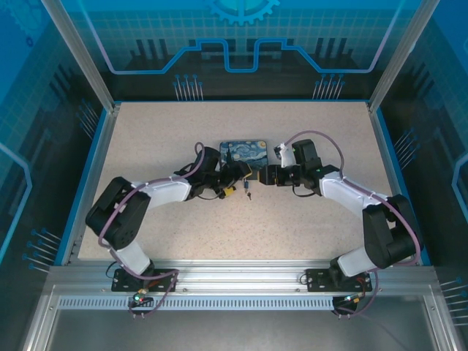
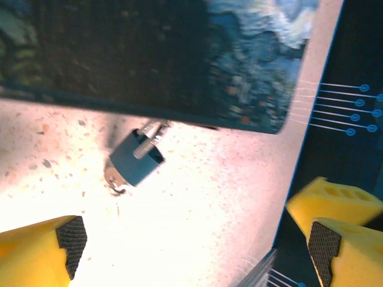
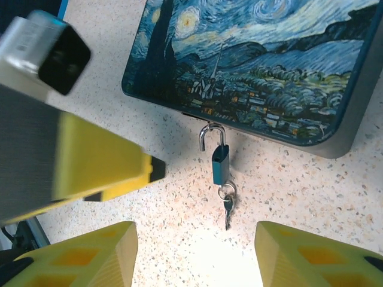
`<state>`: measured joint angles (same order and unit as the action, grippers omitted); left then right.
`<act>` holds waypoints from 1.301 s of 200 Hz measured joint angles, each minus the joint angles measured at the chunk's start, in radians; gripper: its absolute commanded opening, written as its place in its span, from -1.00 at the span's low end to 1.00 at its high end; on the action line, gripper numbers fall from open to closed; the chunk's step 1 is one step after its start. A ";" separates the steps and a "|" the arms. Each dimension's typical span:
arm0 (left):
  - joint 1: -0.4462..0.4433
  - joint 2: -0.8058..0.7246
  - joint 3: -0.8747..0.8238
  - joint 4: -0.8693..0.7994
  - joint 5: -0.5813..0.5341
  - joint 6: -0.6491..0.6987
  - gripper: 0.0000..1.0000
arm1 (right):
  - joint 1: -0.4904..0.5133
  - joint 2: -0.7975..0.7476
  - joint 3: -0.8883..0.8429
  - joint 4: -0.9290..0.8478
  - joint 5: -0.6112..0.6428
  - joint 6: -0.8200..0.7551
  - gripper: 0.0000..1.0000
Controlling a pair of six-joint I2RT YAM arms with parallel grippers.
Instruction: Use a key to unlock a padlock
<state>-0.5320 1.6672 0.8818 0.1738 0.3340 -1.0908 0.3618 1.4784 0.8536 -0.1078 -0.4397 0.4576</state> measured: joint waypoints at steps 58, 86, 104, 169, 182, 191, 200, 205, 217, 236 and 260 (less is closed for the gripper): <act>0.000 -0.137 0.000 -0.127 -0.088 0.086 0.97 | 0.093 0.038 -0.039 0.055 0.113 0.080 0.08; 0.012 -0.160 0.000 -0.185 -0.126 0.121 0.98 | 0.156 0.072 -0.089 0.122 0.183 0.163 0.08; 0.026 -0.169 0.000 -0.215 -0.148 0.138 0.97 | 0.193 0.105 -0.099 0.154 0.227 0.214 0.09; 0.054 -0.192 0.000 -0.256 -0.173 0.173 0.98 | 0.257 0.219 -0.099 0.275 0.338 0.317 0.08; 0.057 -0.197 0.000 -0.257 -0.172 0.178 0.98 | 0.260 0.229 -0.094 0.283 0.354 0.329 0.08; 0.061 -0.199 0.000 -0.257 -0.172 0.178 0.98 | 0.262 0.237 -0.087 0.297 0.363 0.333 0.07; 0.066 -0.201 0.000 -0.257 -0.172 0.178 0.98 | 0.264 0.251 -0.077 0.307 0.373 0.337 0.07; 0.069 -0.201 0.000 -0.257 -0.172 0.178 0.98 | 0.264 0.257 -0.072 0.311 0.376 0.340 0.07; 0.075 -0.201 0.000 -0.257 -0.172 0.179 0.98 | 0.265 0.265 -0.063 0.311 0.380 0.344 0.06; 0.082 -0.201 0.000 -0.256 -0.167 0.182 0.97 | 0.267 0.283 -0.046 0.320 0.381 0.344 0.05; 0.089 -0.201 0.000 -0.256 -0.157 0.182 0.98 | 0.266 0.298 -0.034 0.331 0.381 0.344 0.01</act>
<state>-0.4427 1.4658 0.8822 -0.0822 0.1768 -0.9089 0.6281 1.7760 0.8192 0.2230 -0.0589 0.8017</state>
